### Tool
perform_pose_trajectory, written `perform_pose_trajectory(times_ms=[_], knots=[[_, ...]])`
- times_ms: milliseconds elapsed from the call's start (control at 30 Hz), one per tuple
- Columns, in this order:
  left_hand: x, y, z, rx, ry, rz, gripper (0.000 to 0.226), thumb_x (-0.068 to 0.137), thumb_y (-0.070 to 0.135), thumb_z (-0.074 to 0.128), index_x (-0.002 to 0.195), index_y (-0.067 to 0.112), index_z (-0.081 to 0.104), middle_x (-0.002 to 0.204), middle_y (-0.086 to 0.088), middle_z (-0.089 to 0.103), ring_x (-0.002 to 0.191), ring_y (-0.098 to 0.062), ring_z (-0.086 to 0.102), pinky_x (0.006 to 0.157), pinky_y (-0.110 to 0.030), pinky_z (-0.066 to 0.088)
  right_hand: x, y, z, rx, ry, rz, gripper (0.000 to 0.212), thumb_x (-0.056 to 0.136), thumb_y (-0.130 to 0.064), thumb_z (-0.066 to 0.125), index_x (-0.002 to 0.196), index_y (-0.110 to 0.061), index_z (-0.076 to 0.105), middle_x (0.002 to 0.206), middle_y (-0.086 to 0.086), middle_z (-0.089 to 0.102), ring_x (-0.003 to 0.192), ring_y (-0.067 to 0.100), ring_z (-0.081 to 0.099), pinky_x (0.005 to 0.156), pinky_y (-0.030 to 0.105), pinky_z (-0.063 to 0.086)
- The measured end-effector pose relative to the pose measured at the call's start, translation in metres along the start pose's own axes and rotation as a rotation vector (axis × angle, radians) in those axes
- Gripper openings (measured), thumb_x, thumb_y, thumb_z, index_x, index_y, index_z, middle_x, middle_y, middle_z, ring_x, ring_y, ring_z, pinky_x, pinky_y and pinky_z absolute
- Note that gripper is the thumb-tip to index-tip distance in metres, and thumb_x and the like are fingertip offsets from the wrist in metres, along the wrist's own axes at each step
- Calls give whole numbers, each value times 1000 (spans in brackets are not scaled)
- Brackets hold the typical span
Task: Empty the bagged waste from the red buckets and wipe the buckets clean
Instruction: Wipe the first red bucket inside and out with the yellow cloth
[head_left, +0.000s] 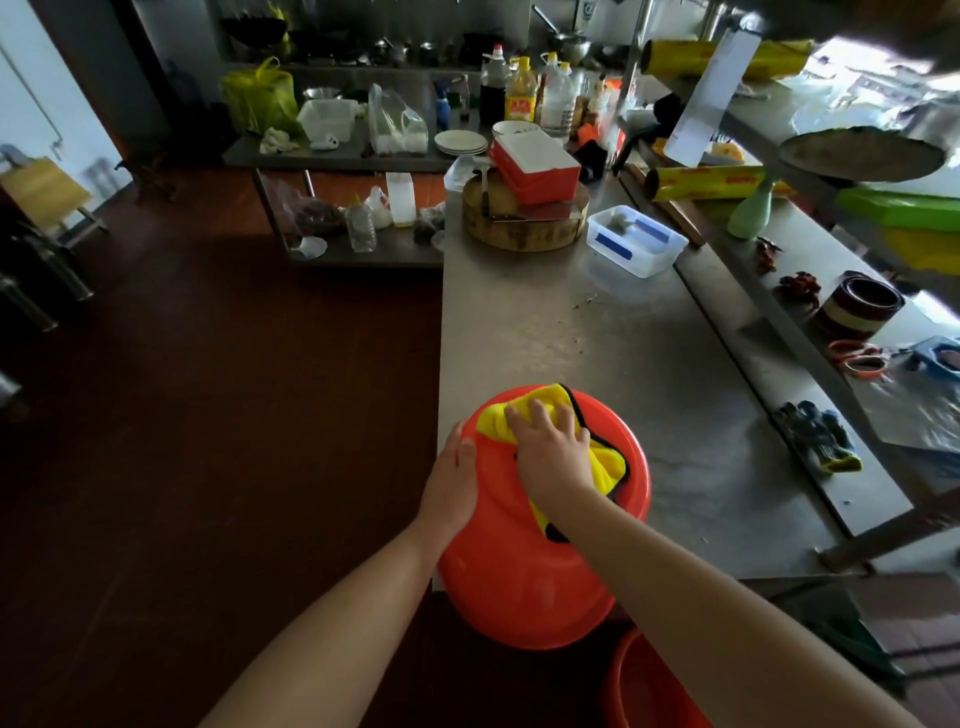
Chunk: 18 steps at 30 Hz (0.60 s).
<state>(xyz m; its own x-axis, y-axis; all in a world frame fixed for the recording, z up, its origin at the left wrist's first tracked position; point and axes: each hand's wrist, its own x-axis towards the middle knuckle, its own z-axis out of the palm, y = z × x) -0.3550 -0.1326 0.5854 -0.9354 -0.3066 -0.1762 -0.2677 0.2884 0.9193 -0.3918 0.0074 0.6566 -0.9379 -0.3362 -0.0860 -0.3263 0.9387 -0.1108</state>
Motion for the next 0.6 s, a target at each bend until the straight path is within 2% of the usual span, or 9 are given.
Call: perform_pose_trajectory(times_ms=[200, 300, 400, 600], knots=[[2, -2, 1, 28, 39, -2, 48, 107, 48, 24, 153, 40, 32, 149, 1, 50, 134, -21, 49, 101, -27, 35, 22, -1, -6, 0, -6, 46, 51, 100, -17, 40, 149, -32, 36, 158, 3, 28, 144, 41, 19, 107, 59, 31], [3, -3, 2, 120, 52, -21, 52, 105, 52, 21, 155, 40, 27, 152, -2, 47, 138, -26, 46, 108, -35, 35, -2, 1, -5, -19, -37, 41, 52, 100, -18, 45, 149, -30, 35, 156, 3, 30, 142, 41, 22, 105, 58, 34], [5, -3, 3, 150, 52, -29, 53, 105, 51, 20, 156, 38, 25, 156, -3, 44, 140, -27, 44, 109, -35, 34, -43, 3, 1, -57, -59, 31, 56, 99, -23, 51, 151, -30, 31, 156, 2, 29, 143, 41, 23, 103, 55, 37], [1, 3, 2, 225, 11, -53, 54, 106, 51, 16, 158, 37, 19, 157, -5, 42, 138, -31, 46, 110, -43, 39, -91, 12, 6, -60, -76, -1, 57, 101, -22, 45, 154, -31, 26, 158, 1, 27, 145, 40, 20, 106, 55, 37]])
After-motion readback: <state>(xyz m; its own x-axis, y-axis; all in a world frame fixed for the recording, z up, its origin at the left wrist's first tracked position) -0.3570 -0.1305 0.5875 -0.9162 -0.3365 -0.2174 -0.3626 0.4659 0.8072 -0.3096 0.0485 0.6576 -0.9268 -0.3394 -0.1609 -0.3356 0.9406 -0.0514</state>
